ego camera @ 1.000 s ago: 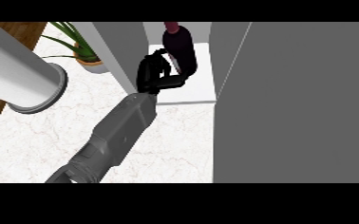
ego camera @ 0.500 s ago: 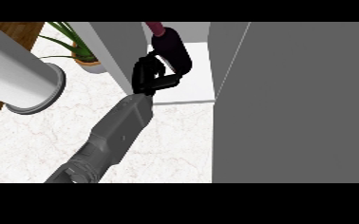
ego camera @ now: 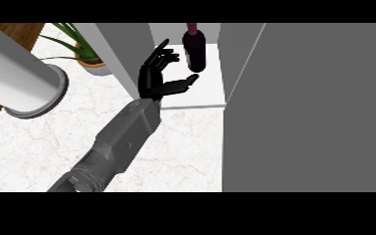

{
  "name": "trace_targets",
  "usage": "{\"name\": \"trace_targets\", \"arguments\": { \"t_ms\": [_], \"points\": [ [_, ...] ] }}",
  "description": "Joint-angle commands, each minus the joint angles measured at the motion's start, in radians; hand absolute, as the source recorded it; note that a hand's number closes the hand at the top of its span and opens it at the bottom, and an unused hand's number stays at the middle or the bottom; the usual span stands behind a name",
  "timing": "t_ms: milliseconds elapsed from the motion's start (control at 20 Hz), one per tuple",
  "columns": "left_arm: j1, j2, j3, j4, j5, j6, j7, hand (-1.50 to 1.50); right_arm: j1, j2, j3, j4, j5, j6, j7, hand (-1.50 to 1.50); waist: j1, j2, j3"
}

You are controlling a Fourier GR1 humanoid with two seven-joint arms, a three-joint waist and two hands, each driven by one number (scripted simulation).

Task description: Pick up the wine, place it into the cabinet and close the cabinet

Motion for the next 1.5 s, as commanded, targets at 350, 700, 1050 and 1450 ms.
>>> {"name": "trace_targets", "arguments": {
  "t_ms": [350,700,1050,1450],
  "points": [
    [0.066,0.065,-0.003,-0.147,-0.033,0.049,-0.02,-1.5,0.019,0.02,0.036,0.005,0.047,-0.014,0.007,-1.5,0.064,-0.03,0.011],
    [0.274,0.107,-0.132,-0.478,-0.115,0.098,0.062,-1.5,0.043,0.001,0.013,-0.064,0.021,-0.018,0.047,-1.5,0.088,-0.042,0.012],
    [0.492,0.203,-0.284,-0.969,-0.203,0.211,0.201,-1.5,0.042,0.035,0.044,-0.07,0.043,-0.049,0.059,-1.5,0.084,-0.038,0.012],
    [0.661,0.341,-0.299,-1.427,-0.288,0.38,0.396,-1.5,-0.039,-0.003,0.026,-0.087,0.01,-0.053,0.115,-1.5,0.056,-0.027,0.011]
  ]
}}
